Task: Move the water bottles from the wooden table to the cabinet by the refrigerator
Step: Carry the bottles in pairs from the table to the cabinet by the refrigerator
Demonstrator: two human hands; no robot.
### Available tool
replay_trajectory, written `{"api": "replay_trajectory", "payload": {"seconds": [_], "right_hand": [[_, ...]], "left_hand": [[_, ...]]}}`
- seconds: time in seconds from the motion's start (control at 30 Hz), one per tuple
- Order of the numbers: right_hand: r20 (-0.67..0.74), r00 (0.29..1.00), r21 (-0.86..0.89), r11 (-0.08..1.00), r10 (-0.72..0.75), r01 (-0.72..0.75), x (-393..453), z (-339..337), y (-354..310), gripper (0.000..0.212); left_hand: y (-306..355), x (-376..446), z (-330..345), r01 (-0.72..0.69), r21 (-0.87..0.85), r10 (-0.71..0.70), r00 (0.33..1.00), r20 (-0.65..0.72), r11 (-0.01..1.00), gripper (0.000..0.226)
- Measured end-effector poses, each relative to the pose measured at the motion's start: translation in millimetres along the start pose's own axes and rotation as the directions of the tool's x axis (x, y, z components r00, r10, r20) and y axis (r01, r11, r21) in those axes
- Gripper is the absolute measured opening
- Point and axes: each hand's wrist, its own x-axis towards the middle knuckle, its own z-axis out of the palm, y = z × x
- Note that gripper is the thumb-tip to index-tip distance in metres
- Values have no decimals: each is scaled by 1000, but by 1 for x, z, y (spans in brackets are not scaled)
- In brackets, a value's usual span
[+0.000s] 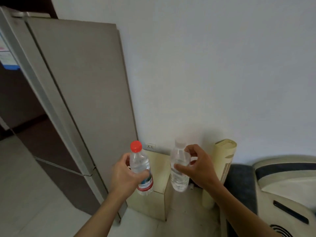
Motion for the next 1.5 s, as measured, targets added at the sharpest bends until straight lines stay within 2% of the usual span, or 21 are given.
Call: {"api": "replay_trajectory", "payload": {"seconds": [0.4,0.53,0.7,0.87,1.17,1.37,1.5], "right_hand": [[-53,996,-161,984,64,-72,139,56,59,53],[-81,990,-162,979,111,-123,188,84,70,50],[-83,987,-172,973,141,-154,235,114,90,52],[-46,977,-166,963,209,-213,272,145,123,50],[84,973,-135,970,214,-201,334,181,204,56],[167,961,-123,972,221,-202,368,198,249,61],[195,949,-135,966,246,-222,376,211,259,61]], "left_hand": [[-55,182,45,25,-94,-20,998,53,995,48],[-69,257,49,-32,-88,37,998,49,996,51],[-90,324,59,-17,-106,25,997,74,994,57],[-117,364,78,73,-96,-59,988,141,993,54],[-151,405,121,206,11,-207,978,16,978,55],[-177,425,153,222,55,-219,975,-44,974,64],[-194,431,165,233,48,-232,972,-20,971,63]]}}
